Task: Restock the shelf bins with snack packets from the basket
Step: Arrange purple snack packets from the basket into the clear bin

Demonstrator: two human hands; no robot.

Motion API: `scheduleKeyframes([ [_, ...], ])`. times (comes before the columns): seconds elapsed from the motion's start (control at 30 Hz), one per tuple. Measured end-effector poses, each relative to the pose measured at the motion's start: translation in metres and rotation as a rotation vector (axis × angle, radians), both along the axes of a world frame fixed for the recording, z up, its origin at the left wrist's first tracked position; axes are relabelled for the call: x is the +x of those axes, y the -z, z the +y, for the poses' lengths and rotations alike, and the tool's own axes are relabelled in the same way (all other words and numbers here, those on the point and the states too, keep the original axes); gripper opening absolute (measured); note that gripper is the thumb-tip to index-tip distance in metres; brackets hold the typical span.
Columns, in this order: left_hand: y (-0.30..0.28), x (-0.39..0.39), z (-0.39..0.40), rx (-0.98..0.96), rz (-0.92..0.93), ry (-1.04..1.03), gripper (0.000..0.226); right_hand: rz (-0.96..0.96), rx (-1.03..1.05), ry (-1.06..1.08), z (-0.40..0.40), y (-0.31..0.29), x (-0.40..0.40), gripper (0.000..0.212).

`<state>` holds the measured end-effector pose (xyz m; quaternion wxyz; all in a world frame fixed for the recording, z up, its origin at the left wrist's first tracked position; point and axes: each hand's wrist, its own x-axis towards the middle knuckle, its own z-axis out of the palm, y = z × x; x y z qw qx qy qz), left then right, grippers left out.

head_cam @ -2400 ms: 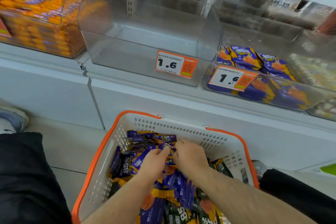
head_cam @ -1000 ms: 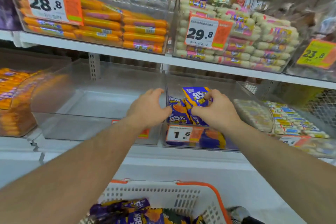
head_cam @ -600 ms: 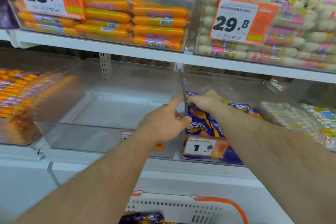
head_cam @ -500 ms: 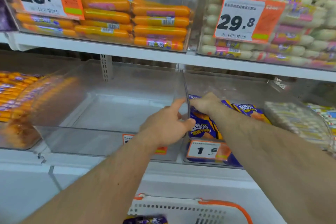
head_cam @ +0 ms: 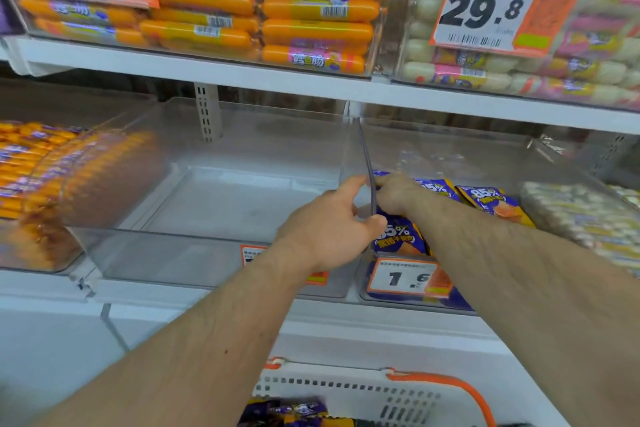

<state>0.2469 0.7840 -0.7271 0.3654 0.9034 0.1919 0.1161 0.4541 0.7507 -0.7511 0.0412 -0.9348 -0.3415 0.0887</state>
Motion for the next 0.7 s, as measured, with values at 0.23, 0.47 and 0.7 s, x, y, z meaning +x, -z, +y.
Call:
scheduleKeyframes([
  [0.23, -0.003, -0.002, -0.002, -0.015, -0.008, -0.027, 0.066, 0.078, 0.098, 0.039, -0.017, -0.024, -0.021, 0.031],
  [0.47, -0.002, -0.007, -0.012, -0.010, -0.185, -0.135, 0.056, -0.003, 0.767, 0.179, -0.075, -0.057, -0.095, 0.024],
  [0.7, 0.008, -0.048, -0.041, 0.225, -0.578, -0.073, 0.039, -0.169, 1.155, 0.001, -0.121, -0.026, -0.184, 0.021],
])
